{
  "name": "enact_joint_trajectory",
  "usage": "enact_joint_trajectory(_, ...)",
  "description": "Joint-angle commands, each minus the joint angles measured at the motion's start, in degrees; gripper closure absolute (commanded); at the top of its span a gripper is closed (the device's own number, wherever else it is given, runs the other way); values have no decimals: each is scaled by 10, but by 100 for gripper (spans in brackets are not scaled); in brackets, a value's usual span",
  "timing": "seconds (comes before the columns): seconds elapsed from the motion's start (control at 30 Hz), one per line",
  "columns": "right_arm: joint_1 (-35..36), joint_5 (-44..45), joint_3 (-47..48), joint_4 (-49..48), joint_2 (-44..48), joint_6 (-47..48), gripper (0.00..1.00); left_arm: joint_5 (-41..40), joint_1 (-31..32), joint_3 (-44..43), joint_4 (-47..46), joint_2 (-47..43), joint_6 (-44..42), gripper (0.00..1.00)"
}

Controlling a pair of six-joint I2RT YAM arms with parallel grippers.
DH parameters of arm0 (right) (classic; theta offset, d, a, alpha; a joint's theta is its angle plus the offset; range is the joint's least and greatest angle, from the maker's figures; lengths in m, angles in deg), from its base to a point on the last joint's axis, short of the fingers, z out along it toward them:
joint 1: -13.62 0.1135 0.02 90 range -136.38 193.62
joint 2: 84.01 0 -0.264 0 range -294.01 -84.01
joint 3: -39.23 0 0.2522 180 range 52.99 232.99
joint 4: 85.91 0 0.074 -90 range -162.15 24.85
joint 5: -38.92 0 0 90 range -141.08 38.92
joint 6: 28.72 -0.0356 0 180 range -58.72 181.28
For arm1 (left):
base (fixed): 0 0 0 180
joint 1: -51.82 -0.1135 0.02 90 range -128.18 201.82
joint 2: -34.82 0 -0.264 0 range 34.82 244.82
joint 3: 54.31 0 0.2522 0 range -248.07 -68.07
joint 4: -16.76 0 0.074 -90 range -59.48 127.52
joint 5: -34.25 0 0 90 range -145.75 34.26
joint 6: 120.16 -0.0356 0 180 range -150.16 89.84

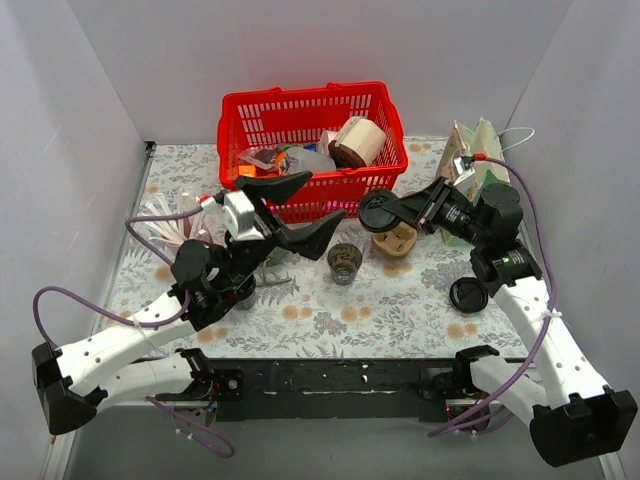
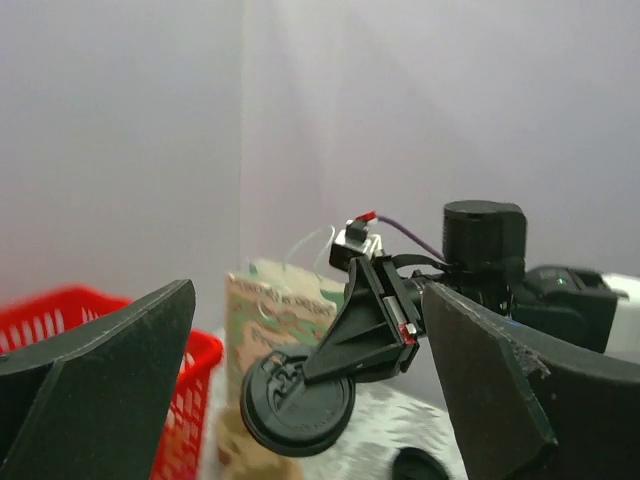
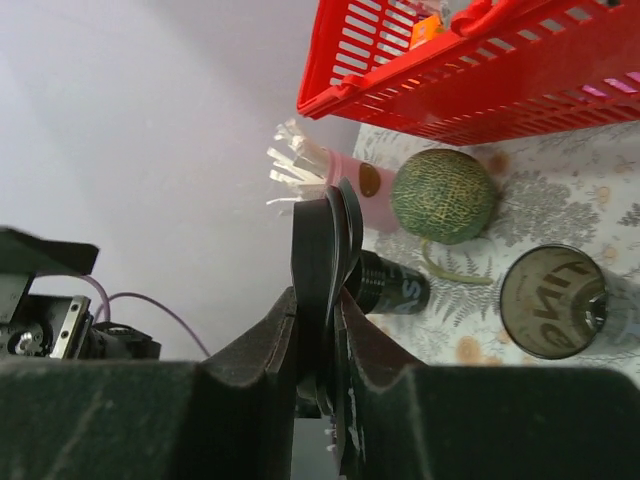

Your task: Pack the takeout coffee

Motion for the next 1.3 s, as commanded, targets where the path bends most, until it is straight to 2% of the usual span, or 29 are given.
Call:
enact_joint_trajectory(0.0,-3,37,-46,0,33,93,83,-151,-1,41,111,-2,290,2)
enact_joint_trajectory(0.07,-3,29,-70,-6,37,106,83,-113,-1,49,137,-13,318,2)
enact_joint_trajectory(0.1,-3,5,-82,-19,37,105,83,-119,-1,51,175,-17,371,2)
enact_joint_trajectory(0.17,-3,-19,-121,-64,29,101,84,-172,-1,48,229,-18,423,2)
enact_joint_trajectory(0.2,-3,-32,-132,-78,25,97,84,-190,-1,42,301,-9,475,2)
enact_joint_trajectory(0.27,-3,-36,-150,-95,10,101,84,-230,-1,7,372,12,505,2)
enact_joint_trajectory(0.3,-3,-37,-153,-100,-3,107,84,-235,-1,-6,438,39,505,2)
enact_joint_trajectory(0.4,1,-37,-165,-133,-24,113,84,-251,-2,-36,503,69,512,2)
enact_joint_trajectory(0.57,11,-32,-168,-144,-70,120,83,-229,-12,-30,509,110,552,2)
enact_joint_trajectory(0.67,22,-38,-165,-165,-107,119,84,-182,-41,-29,527,136,579,2)
enact_joint_trajectory(0.8,38,-38,-140,-169,-148,128,83,-59,-118,5,465,168,592,2)
enact_joint_trajectory(0.87,47,-27,-134,-159,-156,138,83,-7,-131,20,436,173,599,2)
enact_joint_trajectory(1.0,50,-24,-134,-163,-180,139,83,-17,-136,46,387,172,590,2)
enact_joint_trajectory(1.27,56,-30,-129,-179,-210,143,81,-10,-140,48,377,209,571,2)
